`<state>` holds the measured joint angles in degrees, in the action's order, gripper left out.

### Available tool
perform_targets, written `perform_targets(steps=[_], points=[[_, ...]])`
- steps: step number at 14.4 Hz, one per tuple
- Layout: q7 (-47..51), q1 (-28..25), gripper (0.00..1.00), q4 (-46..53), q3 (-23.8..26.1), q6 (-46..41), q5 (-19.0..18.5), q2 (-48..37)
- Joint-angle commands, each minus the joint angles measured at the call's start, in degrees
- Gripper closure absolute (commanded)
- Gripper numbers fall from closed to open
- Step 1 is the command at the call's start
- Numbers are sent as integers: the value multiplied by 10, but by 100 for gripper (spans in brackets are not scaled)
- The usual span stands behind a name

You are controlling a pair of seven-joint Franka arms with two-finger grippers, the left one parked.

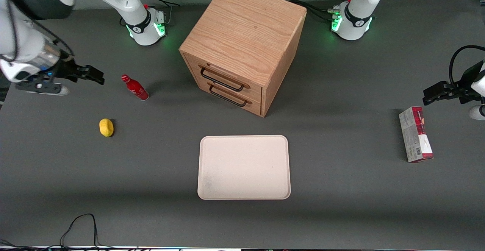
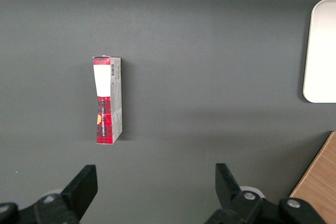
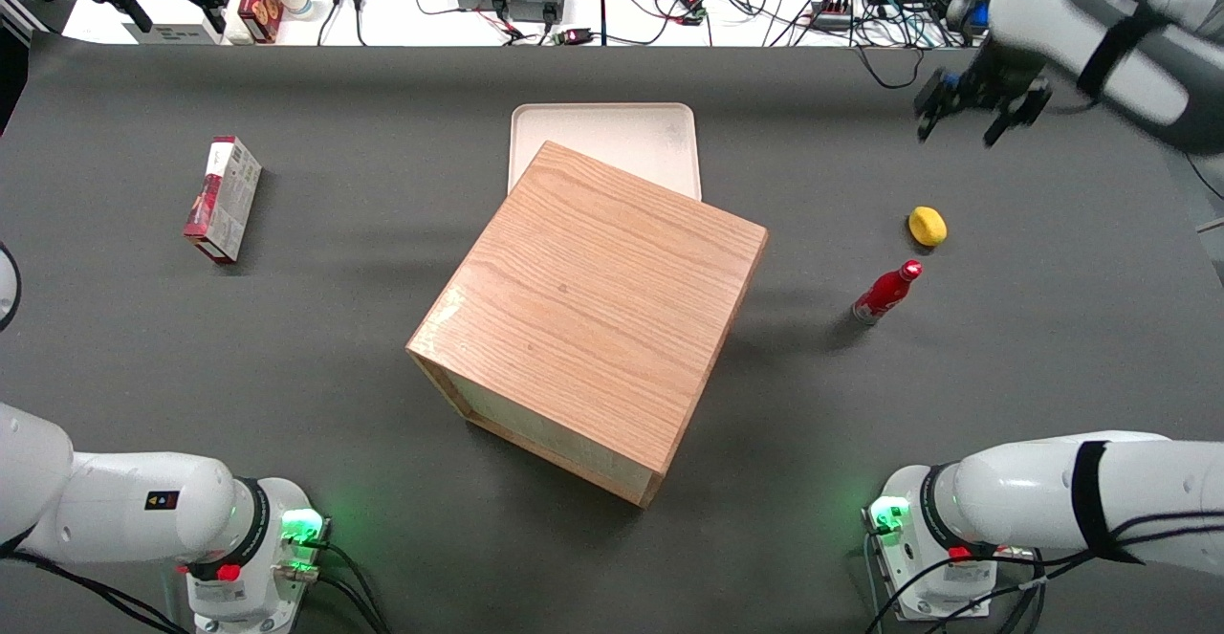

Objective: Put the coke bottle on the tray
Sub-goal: 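Move the right gripper down over the red Coca-Cola bottle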

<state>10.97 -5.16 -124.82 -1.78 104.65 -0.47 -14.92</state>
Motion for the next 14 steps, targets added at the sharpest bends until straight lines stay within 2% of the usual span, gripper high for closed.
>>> perform_targets(steps=[1, 5, 8, 13, 14], points=[[-15, 6, 0, -197, 9, 128, 12, -106], [-29, 4, 0, -332, 9, 269, 10, -122], [-43, 4, 0, -393, 9, 353, 11, -118], [-50, 4, 1, -398, 9, 370, 10, -103], [-55, 4, 14, -398, 8, 374, 10, -102]])
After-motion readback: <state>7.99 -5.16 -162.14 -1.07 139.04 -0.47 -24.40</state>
